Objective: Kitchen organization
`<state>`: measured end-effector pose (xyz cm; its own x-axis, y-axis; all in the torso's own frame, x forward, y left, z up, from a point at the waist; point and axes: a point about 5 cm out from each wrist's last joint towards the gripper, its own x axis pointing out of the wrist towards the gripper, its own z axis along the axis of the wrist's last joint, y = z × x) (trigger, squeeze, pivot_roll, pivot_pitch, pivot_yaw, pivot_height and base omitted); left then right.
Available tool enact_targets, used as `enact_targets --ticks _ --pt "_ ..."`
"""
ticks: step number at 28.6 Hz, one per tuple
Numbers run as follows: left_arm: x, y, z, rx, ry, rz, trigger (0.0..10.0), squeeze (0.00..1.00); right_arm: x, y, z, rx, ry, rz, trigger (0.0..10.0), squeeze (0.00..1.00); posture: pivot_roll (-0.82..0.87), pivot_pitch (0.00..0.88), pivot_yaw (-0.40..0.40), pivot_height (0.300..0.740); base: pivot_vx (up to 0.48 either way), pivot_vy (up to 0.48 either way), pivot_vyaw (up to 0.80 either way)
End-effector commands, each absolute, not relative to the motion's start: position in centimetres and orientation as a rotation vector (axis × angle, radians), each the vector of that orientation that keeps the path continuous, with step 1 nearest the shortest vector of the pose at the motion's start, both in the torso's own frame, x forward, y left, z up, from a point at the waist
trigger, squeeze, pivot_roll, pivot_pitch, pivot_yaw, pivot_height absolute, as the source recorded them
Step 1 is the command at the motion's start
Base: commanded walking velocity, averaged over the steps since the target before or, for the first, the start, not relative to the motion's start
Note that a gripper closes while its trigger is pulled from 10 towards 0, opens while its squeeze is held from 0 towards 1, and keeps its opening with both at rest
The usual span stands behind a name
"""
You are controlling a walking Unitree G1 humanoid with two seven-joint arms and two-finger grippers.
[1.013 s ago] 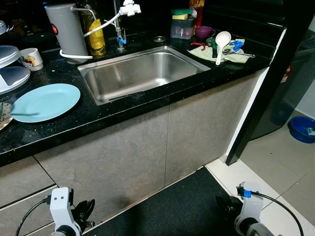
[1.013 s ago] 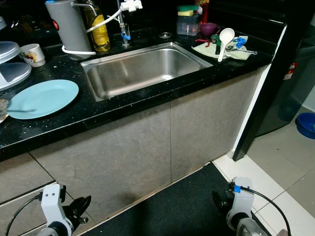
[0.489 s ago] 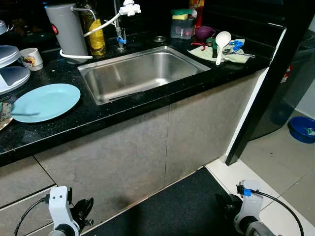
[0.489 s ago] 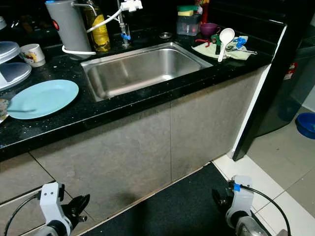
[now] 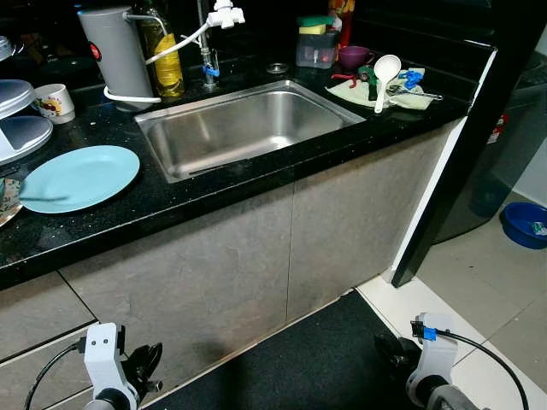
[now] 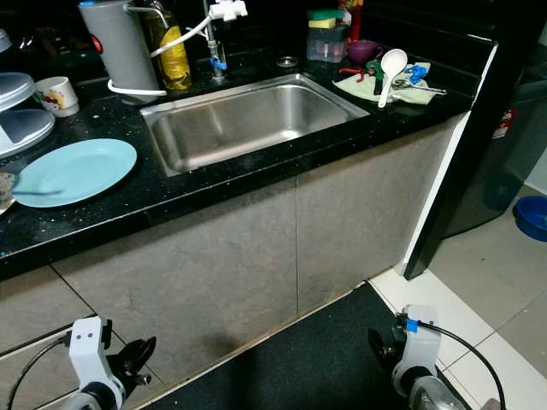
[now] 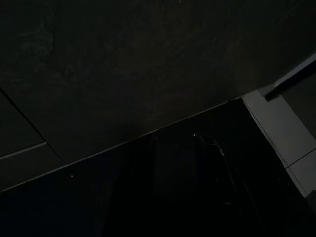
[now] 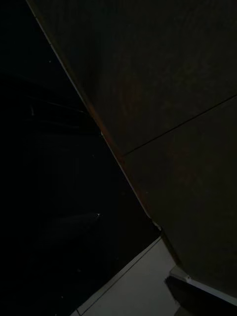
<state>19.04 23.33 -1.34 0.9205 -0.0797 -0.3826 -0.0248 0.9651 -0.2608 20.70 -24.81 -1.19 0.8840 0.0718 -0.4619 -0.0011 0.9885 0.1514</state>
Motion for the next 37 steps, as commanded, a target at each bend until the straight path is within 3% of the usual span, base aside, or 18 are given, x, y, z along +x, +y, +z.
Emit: enact_targets --ticks 1,37 --pt "18.84 23.91 -1.36 -0.257 0.403 -0.013 10.0 0.00 20.72 -24.45 -1.19 0.154 0.489 0.048 10.0 0.00 -0.01 0.000 0.019 0.740 0.000 0.000 0.00" --pt "18.69 24.01 -1.45 -0.256 0.396 -0.006 10.0 0.00 20.43 -24.62 -1.74 0.154 0.503 0.047 10.0 0.00 0.00 0.000 0.010 0.740 0.000 0.000 0.00"
